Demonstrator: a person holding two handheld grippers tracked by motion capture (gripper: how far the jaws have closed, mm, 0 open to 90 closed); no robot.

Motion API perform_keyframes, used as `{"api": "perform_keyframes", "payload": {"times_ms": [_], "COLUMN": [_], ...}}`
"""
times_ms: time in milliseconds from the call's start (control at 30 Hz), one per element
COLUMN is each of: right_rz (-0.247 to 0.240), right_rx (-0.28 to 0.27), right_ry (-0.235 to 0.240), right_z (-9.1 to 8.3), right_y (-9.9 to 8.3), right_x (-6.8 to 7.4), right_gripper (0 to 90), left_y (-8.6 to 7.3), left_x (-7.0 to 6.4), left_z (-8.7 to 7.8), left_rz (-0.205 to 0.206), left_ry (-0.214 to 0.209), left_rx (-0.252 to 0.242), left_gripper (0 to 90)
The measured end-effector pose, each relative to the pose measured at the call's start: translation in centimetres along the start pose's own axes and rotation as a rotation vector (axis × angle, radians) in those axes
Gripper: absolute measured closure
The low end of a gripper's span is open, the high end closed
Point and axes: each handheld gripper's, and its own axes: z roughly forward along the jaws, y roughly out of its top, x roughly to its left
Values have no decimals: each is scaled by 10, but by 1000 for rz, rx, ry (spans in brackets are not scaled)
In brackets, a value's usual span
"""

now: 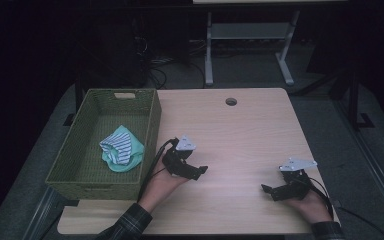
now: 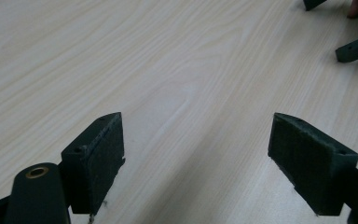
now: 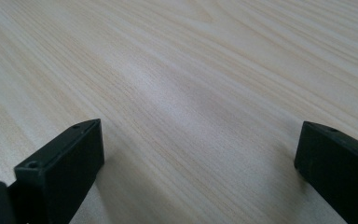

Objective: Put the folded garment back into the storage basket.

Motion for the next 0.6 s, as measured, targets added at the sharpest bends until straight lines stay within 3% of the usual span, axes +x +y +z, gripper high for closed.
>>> {"api": "perform_keyframes", "payload": {"times_ms": [600], "right_rz": [0], "right_rx": [0], "right_ry": [0], "right_z": [0], "right_y": [0], "right_x": [0], "right_gripper": [10], "left_y": [-21], "left_x": [-5], "left_z": [31], "left_rz": [17], "left_ry": [22], "left_rx": [57], "left_gripper": [173]}}
